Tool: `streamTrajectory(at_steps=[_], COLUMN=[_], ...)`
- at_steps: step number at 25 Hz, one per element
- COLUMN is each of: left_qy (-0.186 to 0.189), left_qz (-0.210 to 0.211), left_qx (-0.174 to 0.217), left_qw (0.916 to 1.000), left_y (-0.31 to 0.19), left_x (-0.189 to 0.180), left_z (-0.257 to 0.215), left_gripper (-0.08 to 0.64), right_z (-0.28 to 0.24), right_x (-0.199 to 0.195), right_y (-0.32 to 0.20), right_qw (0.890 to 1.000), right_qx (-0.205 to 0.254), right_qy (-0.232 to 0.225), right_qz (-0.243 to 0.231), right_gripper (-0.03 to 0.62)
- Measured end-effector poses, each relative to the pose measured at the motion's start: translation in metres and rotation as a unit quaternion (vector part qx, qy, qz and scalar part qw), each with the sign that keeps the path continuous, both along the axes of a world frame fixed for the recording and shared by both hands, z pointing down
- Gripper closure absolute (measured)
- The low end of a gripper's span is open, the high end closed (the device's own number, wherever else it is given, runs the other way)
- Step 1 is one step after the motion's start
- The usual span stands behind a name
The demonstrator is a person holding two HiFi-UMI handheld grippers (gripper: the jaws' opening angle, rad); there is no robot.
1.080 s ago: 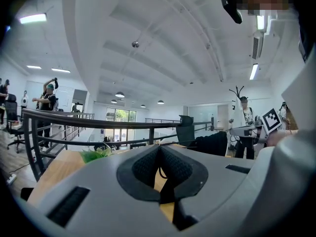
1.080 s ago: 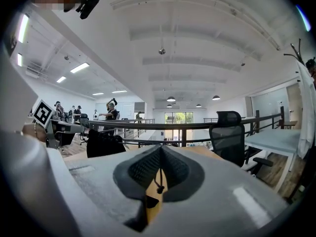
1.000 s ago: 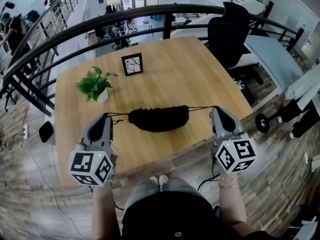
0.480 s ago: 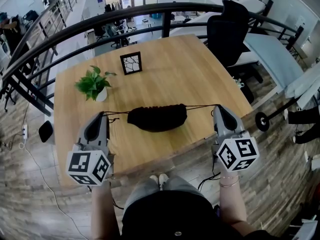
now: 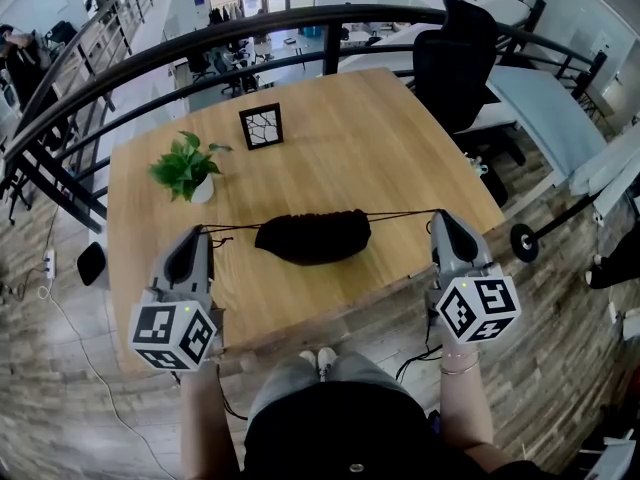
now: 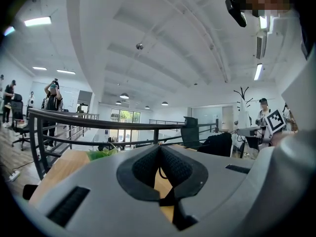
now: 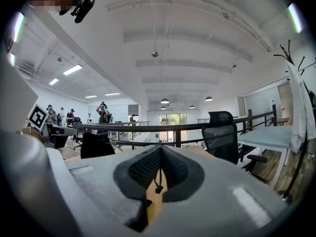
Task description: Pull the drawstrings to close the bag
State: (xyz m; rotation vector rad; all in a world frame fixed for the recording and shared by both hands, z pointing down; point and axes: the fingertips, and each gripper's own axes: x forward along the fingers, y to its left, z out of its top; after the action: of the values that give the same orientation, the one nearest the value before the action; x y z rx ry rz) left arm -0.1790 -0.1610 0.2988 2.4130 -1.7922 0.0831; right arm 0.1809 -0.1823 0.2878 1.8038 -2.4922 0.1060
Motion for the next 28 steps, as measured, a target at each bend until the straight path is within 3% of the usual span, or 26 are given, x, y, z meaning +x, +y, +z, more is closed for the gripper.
streamTrajectory(at_steps=[28], left_qy=[0.02], left_qz=[-0.056], left_qx=[0.0], left_qw=[0.9982], left_y=[0.005], left_x=[-0.031], left_z=[0.003], left_gripper=[0.543], right_z=[-0.001], right_x=[0.013], right_y=[0.003], right_qw=[1.0], right_qx=[-0.001], right_qy=[-0.012], right_qz=[0.025], right_gripper=[0.592])
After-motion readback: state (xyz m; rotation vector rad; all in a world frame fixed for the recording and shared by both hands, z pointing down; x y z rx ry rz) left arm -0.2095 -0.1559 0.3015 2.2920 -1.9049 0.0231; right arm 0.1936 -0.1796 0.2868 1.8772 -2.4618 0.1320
